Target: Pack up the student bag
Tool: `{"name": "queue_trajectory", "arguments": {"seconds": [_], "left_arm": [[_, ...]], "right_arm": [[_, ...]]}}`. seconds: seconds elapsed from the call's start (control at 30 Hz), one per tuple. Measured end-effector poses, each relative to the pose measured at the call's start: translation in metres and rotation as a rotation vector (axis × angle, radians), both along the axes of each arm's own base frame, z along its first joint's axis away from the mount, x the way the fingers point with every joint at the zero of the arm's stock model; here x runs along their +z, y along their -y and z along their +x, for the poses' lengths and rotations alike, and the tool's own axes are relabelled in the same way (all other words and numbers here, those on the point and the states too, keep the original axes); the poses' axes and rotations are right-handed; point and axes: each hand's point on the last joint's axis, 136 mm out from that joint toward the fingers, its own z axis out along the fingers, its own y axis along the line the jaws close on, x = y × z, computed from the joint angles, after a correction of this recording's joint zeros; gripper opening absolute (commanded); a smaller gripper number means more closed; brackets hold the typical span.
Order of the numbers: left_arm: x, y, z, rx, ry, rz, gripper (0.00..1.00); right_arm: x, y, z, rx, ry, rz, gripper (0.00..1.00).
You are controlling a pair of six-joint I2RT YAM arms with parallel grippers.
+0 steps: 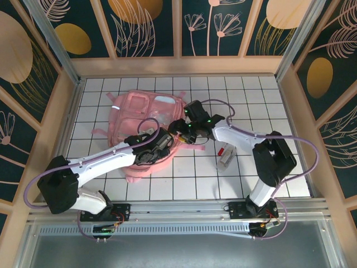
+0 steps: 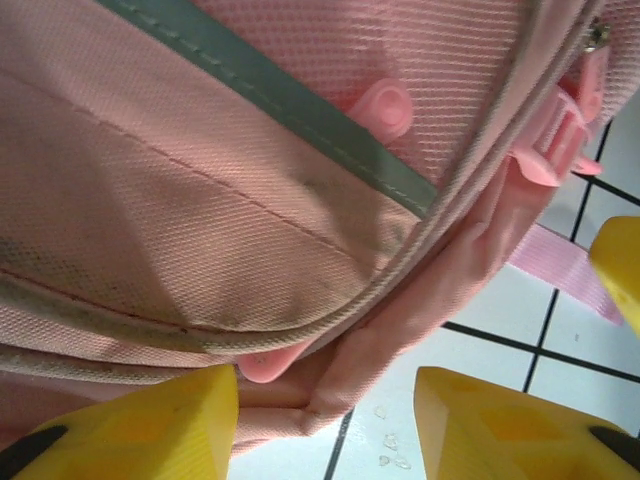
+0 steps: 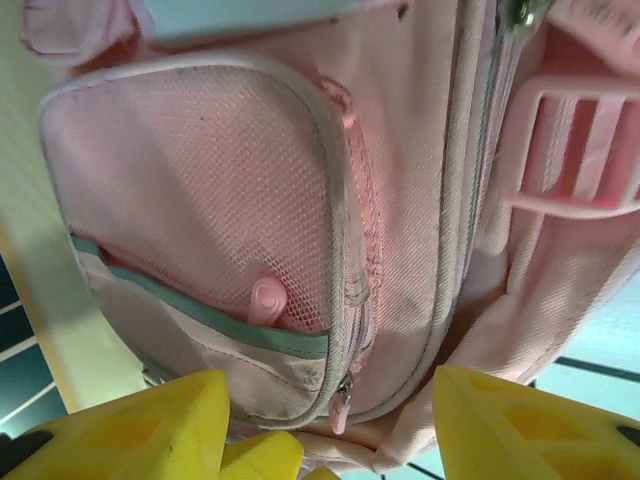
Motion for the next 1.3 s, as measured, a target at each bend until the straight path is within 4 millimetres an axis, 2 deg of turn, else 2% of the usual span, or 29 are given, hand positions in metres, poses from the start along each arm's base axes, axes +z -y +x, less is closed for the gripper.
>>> {"name": "queue_trajectory", "arguments": {"seconds": [0.13,0.27,0.4,0.6,0.67,0.77,0.87,0.93,1.07,1.1,1.2,1.3], "left_arm": [[-0.015,-0.007,-0.001,0.023,-0.016,0.013,0.51],[-0.026,-0.015,0.002,0.062,-0.021,0.000,0.46],[-0.032,-0.016,0.004,0.071,-0.021,-0.021,0.43],[-0.028,-0.008,0.015,0.008,0.010,-0.009,0.43],[-0.028,-0.004,0.021,-0.020,0.019,0.013,0.44],[-0.028,-0.003,0.027,-0.047,0.020,0.067,0.43],[-0.031,-0.002,0.031,-0.069,0.018,0.103,0.40],[-0.033,-0.003,0.032,-0.078,0.018,0.119,0.31],[-0.039,-0.004,0.032,-0.119,0.009,0.158,0.06],[-0.041,-0.005,0.032,-0.123,0.007,0.165,0.02],[-0.040,-0.008,0.033,-0.139,0.007,0.193,0.00],[-0.034,-0.011,0.035,-0.138,0.024,0.207,0.00]], "right_arm": [[-0.020,-0.011,-0.007,-0.003,-0.058,-0.021,0.50],[-0.033,-0.017,-0.009,-0.010,-0.094,-0.036,0.46],[-0.034,-0.020,-0.008,-0.016,-0.099,-0.027,0.45],[-0.027,-0.029,-0.003,-0.023,-0.093,0.014,0.38],[-0.027,-0.031,-0.002,-0.024,-0.094,0.027,0.39],[-0.029,-0.032,0.002,-0.037,-0.098,0.031,0.52],[-0.031,-0.033,0.002,-0.040,-0.099,0.032,0.51],[-0.032,-0.034,0.002,-0.039,-0.098,0.032,0.47],[-0.038,-0.037,0.004,-0.038,-0.100,0.042,0.23],[-0.042,-0.036,0.005,-0.040,-0.105,0.040,0.22],[-0.047,-0.035,0.007,-0.043,-0.122,0.044,0.18],[-0.045,-0.035,0.010,-0.036,-0.104,0.052,0.08]]}}
